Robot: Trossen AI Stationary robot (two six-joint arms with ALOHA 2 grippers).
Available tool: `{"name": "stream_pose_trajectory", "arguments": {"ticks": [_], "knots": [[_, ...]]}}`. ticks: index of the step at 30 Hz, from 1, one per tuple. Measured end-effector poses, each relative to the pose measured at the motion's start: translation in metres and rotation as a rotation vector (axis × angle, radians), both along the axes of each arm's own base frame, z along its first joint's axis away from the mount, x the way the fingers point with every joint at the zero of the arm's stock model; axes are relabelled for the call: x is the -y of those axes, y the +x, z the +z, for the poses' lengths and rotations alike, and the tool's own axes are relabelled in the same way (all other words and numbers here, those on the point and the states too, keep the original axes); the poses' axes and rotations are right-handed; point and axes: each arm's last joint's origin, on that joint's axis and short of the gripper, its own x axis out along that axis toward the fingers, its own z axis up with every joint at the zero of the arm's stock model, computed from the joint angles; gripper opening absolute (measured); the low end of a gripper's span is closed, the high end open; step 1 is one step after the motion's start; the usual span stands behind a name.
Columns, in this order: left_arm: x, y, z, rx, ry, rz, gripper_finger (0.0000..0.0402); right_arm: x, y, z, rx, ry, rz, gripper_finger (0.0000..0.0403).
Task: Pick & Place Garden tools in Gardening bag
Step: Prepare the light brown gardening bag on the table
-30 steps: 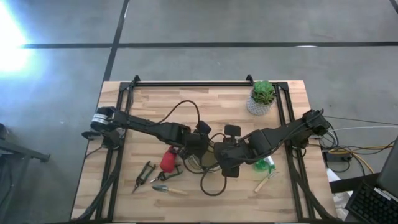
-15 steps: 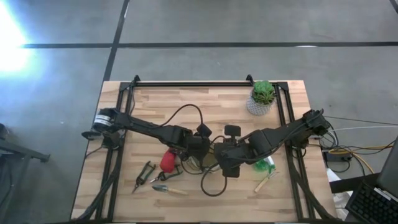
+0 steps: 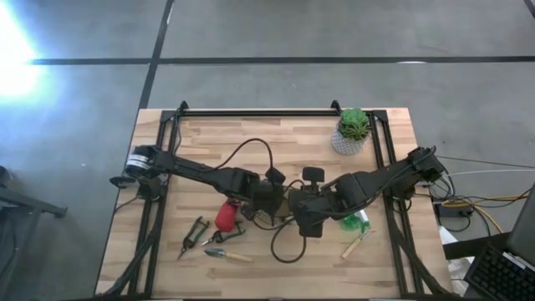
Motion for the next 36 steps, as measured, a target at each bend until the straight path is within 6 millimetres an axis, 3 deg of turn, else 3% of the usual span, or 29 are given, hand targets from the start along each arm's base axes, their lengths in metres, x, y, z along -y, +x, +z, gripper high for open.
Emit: {"name": "stream_pose_trajectory", "arguments": {"ticks": [11, 19, 36], "knots": [[-0.002, 0.001, 0.006, 0.003, -0.073, 0.002, 0.0006, -0.011, -0.005, 0.0, 0.009, -0.024, 0.025, 0.0078], [-0.004, 0.004, 0.022, 0.032, -0.092, 0.024, 0.0005, -0.014, -0.006, -0.001, 0.023, -0.061, 0.018, 0.0084], [-0.025, 0.006, 0.036, 0.065, -0.219, 0.042, 0.0005, -0.029, -0.004, -0.053, 0.082, -0.079, 0.099, 0.0064]]}}
